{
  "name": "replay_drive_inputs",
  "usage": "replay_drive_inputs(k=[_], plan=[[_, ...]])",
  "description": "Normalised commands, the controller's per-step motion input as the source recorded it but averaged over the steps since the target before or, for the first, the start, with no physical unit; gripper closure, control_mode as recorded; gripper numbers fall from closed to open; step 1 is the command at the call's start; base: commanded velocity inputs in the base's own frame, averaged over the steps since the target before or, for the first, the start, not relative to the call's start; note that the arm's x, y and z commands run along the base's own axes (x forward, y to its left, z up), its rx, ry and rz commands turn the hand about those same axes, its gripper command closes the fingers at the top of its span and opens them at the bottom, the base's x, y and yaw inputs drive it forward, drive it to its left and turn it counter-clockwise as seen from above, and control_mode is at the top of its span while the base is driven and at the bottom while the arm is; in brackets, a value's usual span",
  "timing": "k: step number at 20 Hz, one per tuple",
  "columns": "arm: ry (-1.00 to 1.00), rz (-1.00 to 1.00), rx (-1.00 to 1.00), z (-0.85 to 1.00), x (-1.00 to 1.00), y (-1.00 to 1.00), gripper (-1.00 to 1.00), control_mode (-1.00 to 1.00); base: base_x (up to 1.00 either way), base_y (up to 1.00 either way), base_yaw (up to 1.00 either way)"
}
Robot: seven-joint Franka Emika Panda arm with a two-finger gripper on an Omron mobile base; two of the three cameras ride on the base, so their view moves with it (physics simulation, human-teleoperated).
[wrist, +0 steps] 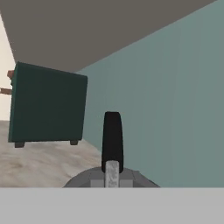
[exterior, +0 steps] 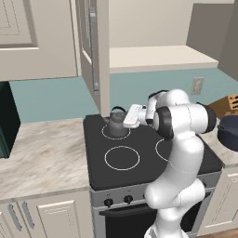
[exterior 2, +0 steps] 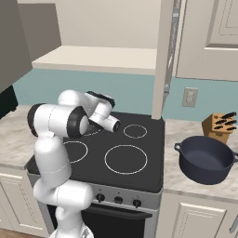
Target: Pick the kettle from the cabinet and place it on a stove burner. Then pick the pot from the counter and place it on another stove burner. Finally, turn both burners on.
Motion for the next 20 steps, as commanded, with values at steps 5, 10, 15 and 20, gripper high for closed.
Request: replay_drive_inputs(k=[5, 10, 15, 20], plan=[[0.0, 0.0, 0.0, -0.01, 0.14, 0.0, 1.0, -1.0, 0.0, 0.0, 0.0], [0.0, 0.0, 0.0, -0.04, 0.14, 0.01, 1.0, -1.0, 0.0, 0.0, 0.0], [0.0, 0.0, -0.01, -0.09, 0.1, 0.0, 1.0, -1.0, 0.0, 0.0, 0.0], [0.0, 0.0, -0.02, -0.12, 0.06, 0.0, 1.0, -1.0, 0.0, 0.0, 0.0]])
